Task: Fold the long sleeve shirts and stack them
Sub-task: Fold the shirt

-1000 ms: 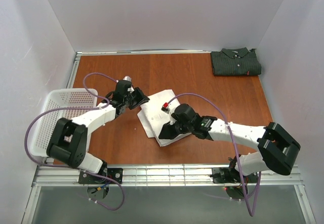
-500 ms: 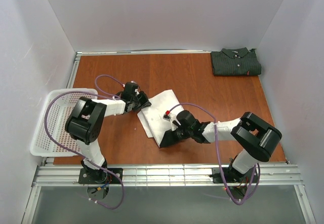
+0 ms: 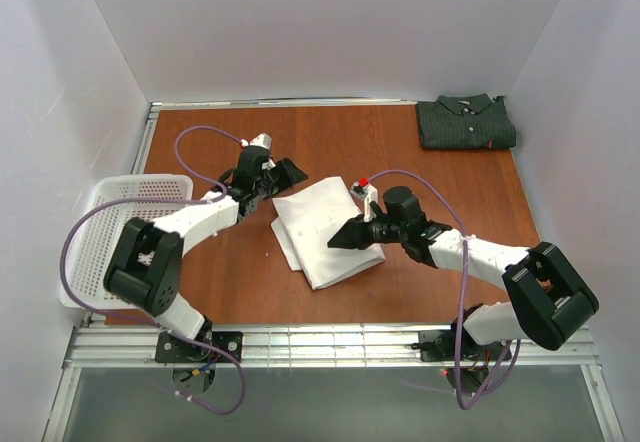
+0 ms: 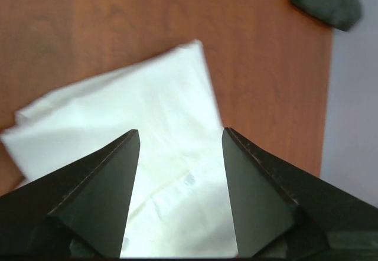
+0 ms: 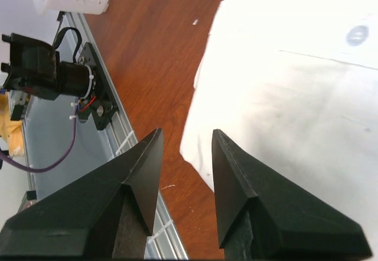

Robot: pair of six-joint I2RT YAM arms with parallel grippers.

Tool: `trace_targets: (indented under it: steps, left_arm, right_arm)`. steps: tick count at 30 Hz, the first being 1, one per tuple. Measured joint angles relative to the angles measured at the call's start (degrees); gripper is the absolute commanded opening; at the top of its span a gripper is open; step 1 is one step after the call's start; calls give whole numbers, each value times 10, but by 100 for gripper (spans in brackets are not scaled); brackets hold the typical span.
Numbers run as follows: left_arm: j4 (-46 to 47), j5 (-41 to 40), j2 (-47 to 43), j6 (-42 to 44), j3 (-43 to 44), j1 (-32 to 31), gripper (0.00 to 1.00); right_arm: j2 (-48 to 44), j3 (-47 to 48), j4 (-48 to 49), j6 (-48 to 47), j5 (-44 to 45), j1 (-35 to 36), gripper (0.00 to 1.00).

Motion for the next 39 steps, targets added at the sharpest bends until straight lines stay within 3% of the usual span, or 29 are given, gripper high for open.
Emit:
trace_targets:
  steps: [6, 14, 19, 23, 29, 35, 39]
  left_arm:
    - [15, -7, -96, -20, -89, -87, 38]
    - [47, -21, -16, -53, -163, -61, 30]
    - [87, -16, 8, -59, -161, -47, 31]
    - [82, -15, 9, -50, -150, -44, 45]
    - [24, -20, -64, -25, -139, -71, 49]
    - [12, 11, -158, -31, -155, -148, 33]
    - [13, 40, -151, -52, -208, -185, 26]
  right_arm:
    - [22, -15, -6, -16, -28, -45, 31]
    - [76, -132, 61, -15, -80, -104, 28]
    - [74, -151, 85, -9, -107, -136, 26]
    - [30, -156, 78, 2, -118, -138, 27]
    - [-39, -125, 76, 20, -125, -146, 28]
    - [23, -75, 84, 26, -133, -160, 27]
    - [85, -83, 98, 25, -141, -184, 27]
